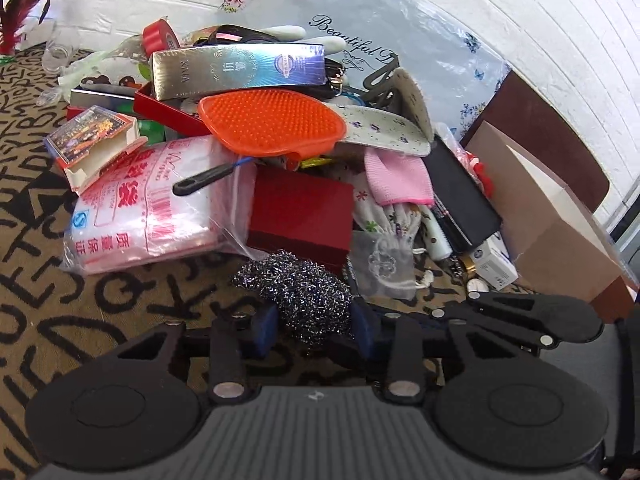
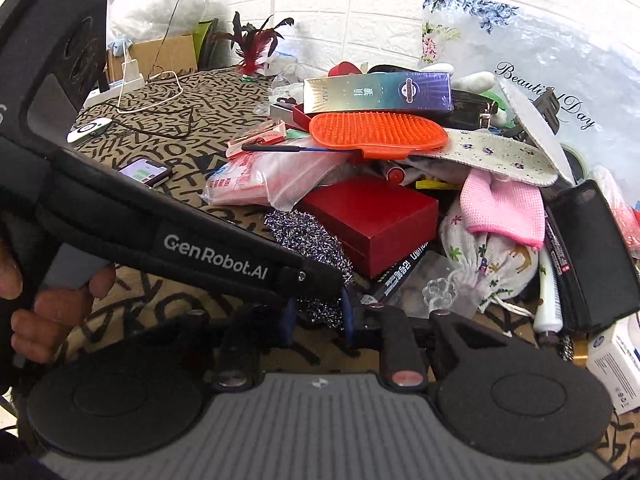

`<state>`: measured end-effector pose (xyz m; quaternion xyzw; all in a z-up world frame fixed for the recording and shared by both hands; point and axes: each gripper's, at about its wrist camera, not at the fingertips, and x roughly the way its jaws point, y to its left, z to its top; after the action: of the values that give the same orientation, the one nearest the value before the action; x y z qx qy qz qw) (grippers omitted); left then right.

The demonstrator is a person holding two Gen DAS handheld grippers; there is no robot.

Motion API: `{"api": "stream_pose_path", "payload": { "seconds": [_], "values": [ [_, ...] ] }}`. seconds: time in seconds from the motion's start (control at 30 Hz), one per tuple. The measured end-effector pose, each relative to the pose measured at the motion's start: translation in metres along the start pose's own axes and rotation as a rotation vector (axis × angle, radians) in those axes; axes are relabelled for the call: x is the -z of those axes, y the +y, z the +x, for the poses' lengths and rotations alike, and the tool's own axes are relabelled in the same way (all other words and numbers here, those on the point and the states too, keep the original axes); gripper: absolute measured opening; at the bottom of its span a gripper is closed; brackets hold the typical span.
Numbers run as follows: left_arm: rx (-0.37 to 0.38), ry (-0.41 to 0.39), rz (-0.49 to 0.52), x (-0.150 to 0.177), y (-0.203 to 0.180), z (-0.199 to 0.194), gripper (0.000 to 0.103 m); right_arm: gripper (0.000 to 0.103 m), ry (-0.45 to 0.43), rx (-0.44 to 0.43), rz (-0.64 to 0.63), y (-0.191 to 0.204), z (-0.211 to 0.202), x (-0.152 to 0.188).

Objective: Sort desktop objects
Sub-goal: 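Grasp the steel wool scrubber with the left gripper, then carry the steel wool scrubber into the cardboard box and open the left gripper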

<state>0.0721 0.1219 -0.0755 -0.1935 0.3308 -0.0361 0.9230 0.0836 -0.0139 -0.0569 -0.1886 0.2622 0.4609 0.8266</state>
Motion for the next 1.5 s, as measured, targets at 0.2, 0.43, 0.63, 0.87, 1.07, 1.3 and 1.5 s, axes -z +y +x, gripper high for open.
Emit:
{"api": "stream_pose_path", "payload": {
  "seconds": [0.2,0.43,0.63,0.87,1.07,1.3,1.5],
  "values": [
    [0.025,0.015,0.038,0.001,-0.021,-0.011,0.04,0.021,-0.02,0.027,0.015,0.004,-0.023,0.007],
    [0.073,0.0,0.16,-0.004,-0.078,-0.01,0.04,0.021,-0.084,0.102,0.068,-0.015,-0.066,0.017],
    [0.149,0.012,0.252,-0.01,-0.126,0.002,0.04,0.021,-0.129,0.201,0.137,-0.038,-0.098,0.031],
    [0.262,-0.017,0.393,-0.019,-0.202,0.025,0.04,0.021,-0.178,0.359,0.225,-0.083,-0.139,0.047],
    [0.366,-0.045,0.465,-0.043,-0.265,0.05,0.039,0.021,-0.214,0.5,0.277,-0.13,-0.168,0.047],
    [0.448,-0.067,0.508,-0.073,-0.316,0.081,0.039,0.021,-0.25,0.622,0.294,-0.182,-0.181,0.039],
    [0.475,-0.057,0.521,-0.085,-0.346,0.121,0.039,0.021,-0.242,0.678,0.328,-0.232,-0.176,0.045]
  ]
}}
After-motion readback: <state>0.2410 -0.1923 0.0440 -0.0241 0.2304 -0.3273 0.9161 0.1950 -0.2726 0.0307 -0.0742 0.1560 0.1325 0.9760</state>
